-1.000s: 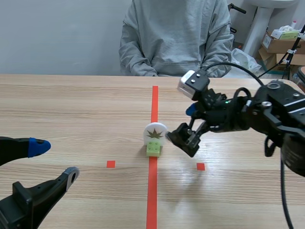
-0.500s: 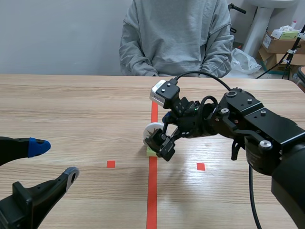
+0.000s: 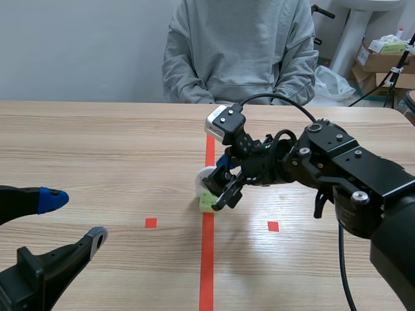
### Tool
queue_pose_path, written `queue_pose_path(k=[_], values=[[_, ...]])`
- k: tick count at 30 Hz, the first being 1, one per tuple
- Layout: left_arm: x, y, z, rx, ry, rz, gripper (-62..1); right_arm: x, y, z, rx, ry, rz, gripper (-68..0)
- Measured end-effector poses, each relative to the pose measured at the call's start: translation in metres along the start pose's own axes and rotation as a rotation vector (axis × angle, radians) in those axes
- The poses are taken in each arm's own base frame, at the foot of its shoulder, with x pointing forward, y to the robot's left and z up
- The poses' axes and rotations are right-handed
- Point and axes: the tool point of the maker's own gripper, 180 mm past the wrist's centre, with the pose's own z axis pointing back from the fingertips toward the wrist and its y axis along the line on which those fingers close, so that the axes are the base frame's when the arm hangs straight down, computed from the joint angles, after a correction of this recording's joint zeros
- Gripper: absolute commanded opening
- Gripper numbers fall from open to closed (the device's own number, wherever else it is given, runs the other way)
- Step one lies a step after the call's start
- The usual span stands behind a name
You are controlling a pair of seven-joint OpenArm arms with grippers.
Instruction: Do the leaf sorting experiment
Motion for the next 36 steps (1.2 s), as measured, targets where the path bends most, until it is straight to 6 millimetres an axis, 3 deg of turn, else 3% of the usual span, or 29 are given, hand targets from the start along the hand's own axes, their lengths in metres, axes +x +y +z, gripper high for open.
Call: queue_pose_path(k=[10, 19, 24, 30, 36], values=[[0.000, 0.000, 0.000, 0.000, 0.000, 0.000, -15.5, -0.003, -0.001, -0.006, -0.047, 0.014, 0.000, -44.4], [0.000, 0.000, 0.000, 0.000, 0.000, 0.000, -15.5, -0.011, -0.003, -0.007, -0.063, 0.034, -0.015, -44.9], [0.000, 0.000, 0.000, 0.000, 0.000, 0.000, -15.5, -0.021, -0.001, -0.008, -0.061, 0.057, -0.031, -56.6], [0.000, 0.000, 0.000, 0.000, 0.000, 0.000, -15.5, -0.019, 0.000, -0.008, -0.059, 0.040, -0.033, -64.5], [0.000, 0.000, 0.000, 0.000, 0.000, 0.000, -15.5, -0.019, 0.000, -0.008, -0.060, 0.042, -0.033, -65.6]])
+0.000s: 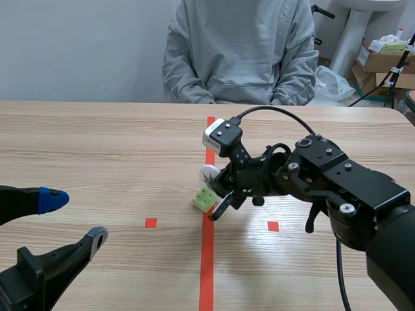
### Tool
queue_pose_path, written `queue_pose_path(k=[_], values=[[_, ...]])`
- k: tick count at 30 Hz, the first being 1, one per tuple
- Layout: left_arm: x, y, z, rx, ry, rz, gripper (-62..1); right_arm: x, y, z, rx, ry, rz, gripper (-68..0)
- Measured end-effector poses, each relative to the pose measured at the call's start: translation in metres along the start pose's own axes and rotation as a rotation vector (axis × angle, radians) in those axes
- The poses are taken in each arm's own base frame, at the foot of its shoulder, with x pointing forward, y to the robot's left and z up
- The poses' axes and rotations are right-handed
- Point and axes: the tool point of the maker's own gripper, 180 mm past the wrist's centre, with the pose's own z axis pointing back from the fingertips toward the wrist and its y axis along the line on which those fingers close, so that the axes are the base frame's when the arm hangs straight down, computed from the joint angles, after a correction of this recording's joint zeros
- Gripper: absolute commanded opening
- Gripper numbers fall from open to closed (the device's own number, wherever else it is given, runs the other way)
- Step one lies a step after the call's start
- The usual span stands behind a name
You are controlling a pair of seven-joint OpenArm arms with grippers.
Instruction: Do the leaf sorting experiment
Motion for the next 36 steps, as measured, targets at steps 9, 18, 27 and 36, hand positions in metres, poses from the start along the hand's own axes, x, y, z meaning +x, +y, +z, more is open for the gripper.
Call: queue_pose_path(k=[9, 18, 27, 36], values=[[0.000, 0.000, 0.000, 0.000, 0.000, 0.000, -15.5, -0.006, -0.045, 0.023, -0.163, 0.025, -0.144, -65.6], [0.000, 0.000, 0.000, 0.000, 0.000, 0.000, -15.5, -0.018, -0.145, 0.122, -0.546, -0.042, -0.308, -65.6], [0.000, 0.000, 0.000, 0.000, 0.000, 0.000, -15.5, -0.070, -0.204, 0.191, -0.768, 0.000, -0.465, -65.6], [0.001, 0.000, 0.000, 0.001, -0.004, -0.001, -15.5, -0.124, -0.213, 0.186, -0.789, 0.060, -0.576, -65.6]])
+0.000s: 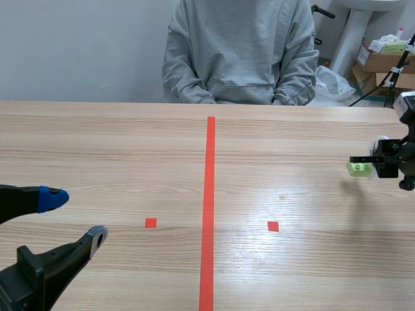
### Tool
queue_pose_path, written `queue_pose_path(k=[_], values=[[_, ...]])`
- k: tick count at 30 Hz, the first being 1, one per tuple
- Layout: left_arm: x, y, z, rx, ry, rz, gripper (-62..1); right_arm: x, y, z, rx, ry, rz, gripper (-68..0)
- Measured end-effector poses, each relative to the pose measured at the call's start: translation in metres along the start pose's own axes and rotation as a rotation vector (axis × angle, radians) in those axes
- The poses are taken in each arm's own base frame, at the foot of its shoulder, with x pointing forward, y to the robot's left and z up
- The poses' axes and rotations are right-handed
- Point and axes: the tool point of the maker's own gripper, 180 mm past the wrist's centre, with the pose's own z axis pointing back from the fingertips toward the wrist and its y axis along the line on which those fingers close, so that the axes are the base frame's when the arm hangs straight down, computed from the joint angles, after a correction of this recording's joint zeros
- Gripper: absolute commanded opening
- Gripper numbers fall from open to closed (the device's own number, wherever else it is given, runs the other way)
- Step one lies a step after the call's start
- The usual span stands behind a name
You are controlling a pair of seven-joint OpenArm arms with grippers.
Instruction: Do the leaf sorting experiment
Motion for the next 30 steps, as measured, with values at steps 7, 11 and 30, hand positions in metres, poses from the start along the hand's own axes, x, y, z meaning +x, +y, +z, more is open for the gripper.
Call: queue_pose_path(k=[7, 11, 30], values=[[0.000, 0.000, 0.000, 0.000, 0.000, 0.000, -15.5, -0.014, -0.009, -0.014, -0.030, 0.033, -0.079, -65.3], [0.000, 0.000, 0.000, 0.000, 0.000, 0.000, -15.5, -0.017, -0.016, -0.012, -0.047, 0.033, -0.105, -57.3], [0.000, 0.000, 0.000, 0.000, 0.002, 0.000, -15.5, -0.029, -0.011, -0.010, -0.020, 0.123, -0.057, -9.5]])
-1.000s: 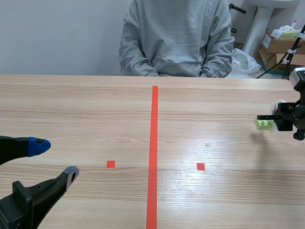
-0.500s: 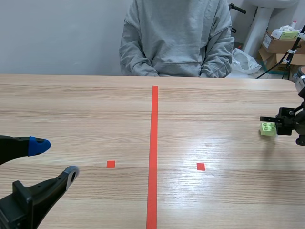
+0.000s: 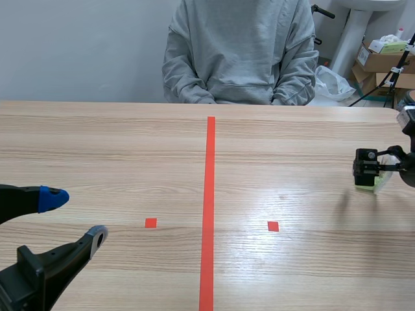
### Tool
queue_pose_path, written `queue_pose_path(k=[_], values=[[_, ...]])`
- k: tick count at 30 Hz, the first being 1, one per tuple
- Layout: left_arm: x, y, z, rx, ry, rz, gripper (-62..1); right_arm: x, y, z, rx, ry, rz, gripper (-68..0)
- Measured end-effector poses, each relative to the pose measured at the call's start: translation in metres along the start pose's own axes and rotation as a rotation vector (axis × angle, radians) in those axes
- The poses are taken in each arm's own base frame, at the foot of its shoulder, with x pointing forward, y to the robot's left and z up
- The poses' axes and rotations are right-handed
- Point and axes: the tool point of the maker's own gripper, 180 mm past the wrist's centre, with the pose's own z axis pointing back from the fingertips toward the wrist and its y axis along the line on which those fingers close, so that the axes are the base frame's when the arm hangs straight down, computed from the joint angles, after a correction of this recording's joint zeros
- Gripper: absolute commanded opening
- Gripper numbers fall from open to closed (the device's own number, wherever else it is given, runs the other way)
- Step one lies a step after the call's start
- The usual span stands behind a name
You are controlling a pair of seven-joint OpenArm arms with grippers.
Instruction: Do the leaf sorting experiment
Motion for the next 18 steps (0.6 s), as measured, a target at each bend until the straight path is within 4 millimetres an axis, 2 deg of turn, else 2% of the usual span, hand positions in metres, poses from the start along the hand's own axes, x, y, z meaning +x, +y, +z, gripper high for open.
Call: queue_pose_path(k=[3, 7, 9, 13, 18], values=[[0.000, 0.000, 0.000, 0.000, 0.002, 0.000, -15.5, -0.011, 0.002, 0.003, 0.008, 0.068, 0.003, -9.8], [-0.003, 0.000, 0.000, 0.000, 0.018, 0.000, -15.5, 0.006, 0.011, 0.021, 0.059, -0.016, 0.031, -9.9], [-0.004, 0.000, 0.000, 0.000, 0.021, 0.000, -15.5, 0.017, 0.014, 0.040, 0.094, -0.083, 0.062, -10.0], [-0.004, 0.000, 0.000, 0.000, 0.024, 0.000, -15.5, 0.029, 0.014, 0.092, 0.135, -0.213, 0.136, -10.0], [-0.004, 0.000, 0.000, 0.000, 0.022, 0.000, -15.5, 0.017, 0.039, 0.157, 0.239, -0.290, 0.284, -10.0]])
